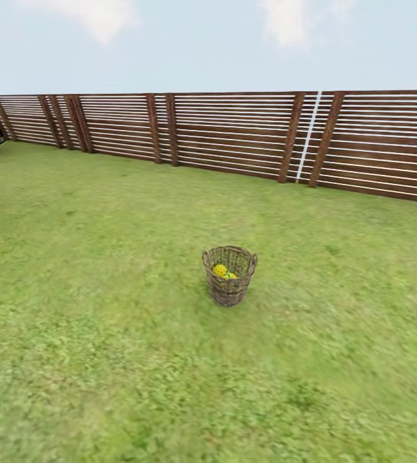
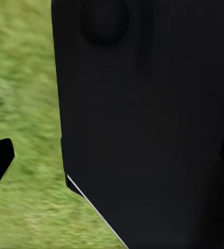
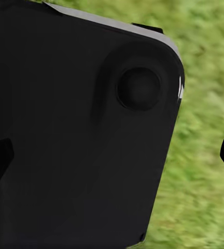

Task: Take the three Easter eggs out of the wicker basket on the lawn in the garden, then place them on the lawn next to a single tree (choose any tree) so that all three eggs are next to the same tree and none are left in the basket.

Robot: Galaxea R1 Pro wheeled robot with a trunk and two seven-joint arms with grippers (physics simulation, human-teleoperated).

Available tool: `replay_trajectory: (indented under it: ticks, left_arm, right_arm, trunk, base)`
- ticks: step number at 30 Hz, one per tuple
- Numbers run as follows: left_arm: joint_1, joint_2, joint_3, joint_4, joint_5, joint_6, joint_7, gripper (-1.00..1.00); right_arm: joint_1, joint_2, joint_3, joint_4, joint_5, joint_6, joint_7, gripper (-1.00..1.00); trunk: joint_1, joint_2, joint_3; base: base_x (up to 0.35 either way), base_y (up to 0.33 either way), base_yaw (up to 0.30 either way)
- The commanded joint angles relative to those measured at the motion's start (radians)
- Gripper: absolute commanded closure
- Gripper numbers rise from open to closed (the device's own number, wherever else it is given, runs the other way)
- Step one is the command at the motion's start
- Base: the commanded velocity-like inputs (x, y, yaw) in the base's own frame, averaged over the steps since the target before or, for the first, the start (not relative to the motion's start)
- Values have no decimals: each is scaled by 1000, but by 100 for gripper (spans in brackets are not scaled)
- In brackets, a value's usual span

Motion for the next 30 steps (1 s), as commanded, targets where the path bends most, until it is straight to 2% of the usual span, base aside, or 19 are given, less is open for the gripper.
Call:
replay_trajectory:
  ticks: [1,14,30]
  left_arm:
    - [0,0,0,0,1,-1,0,-100]
    - [0,0,0,0,1,-1,0,-100]
    - [0,0,-1,0,1,-1,0,-100]
  right_arm:
    - [0,0,3,1,2,-3,0,-100]
    - [-1,0,3,1,2,-3,0,-100]
    - [0,0,3,1,2,-3,0,-100]
  trunk:
    - [0,0,-1]
    - [0,0,-1]
    - [0,0,-1]
  base:
    - [292,230,-45]
    - [292,231,-16]
    - [292,228,-235]
